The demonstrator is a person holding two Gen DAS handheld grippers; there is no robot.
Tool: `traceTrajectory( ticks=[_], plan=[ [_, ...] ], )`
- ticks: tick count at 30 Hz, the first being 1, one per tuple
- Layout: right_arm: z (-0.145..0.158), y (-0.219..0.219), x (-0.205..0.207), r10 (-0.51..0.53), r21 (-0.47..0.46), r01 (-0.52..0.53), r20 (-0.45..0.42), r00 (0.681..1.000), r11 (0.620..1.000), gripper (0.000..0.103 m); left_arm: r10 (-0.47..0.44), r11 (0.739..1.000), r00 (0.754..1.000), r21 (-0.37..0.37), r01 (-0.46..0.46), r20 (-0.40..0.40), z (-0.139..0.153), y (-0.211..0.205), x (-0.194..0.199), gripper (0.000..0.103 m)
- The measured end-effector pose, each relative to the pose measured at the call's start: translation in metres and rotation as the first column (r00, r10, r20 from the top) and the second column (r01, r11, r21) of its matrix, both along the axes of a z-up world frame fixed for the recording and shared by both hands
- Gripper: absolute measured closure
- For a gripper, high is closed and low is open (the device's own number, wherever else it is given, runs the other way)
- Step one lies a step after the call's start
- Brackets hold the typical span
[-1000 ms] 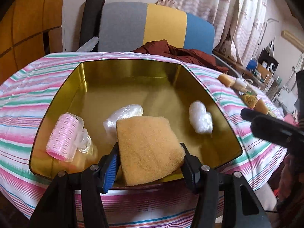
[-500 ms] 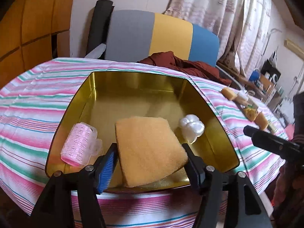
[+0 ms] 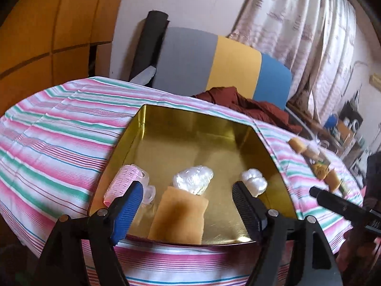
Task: Organize objects
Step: 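Move both tools back to the pile of items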
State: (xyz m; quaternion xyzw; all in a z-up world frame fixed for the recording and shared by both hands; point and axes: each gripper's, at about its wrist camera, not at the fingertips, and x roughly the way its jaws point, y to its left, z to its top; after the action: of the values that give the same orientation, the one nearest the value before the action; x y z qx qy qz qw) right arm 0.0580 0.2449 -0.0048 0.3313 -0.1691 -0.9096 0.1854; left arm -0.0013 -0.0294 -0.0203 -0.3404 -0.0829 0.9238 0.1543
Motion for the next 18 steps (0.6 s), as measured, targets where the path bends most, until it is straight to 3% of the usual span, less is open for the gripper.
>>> traceTrajectory(
  ticks=[4, 11, 18],
  plan=[
    [0.0, 0.005, 0.001, -0.011, 0.002, 0.011, -0.002, 1.0, 1.0, 0.021, -0.015, 0.999, 1.0, 0.039, 0.015, 0.006, 0.002, 0.006, 0.003, 0.024],
    [0.003, 0.02, 0.004, -0.083, 0.048, 0.084, -0.016, 0.996, 0.995, 0.021, -0.105, 0.994, 0.994, 0.012, 0.105, 0.006, 0.003, 0.041, 0.014, 0.024],
    [-0.009, 0.052, 0.003, -0.171, 0.039, 0.17, 0.045, 0.984, 0.985, 0.017, -0.181, 0.983, 0.983, 0.046, 0.18, 0.017, 0.003, 0.072, 0.024, 0.024]
  ],
)
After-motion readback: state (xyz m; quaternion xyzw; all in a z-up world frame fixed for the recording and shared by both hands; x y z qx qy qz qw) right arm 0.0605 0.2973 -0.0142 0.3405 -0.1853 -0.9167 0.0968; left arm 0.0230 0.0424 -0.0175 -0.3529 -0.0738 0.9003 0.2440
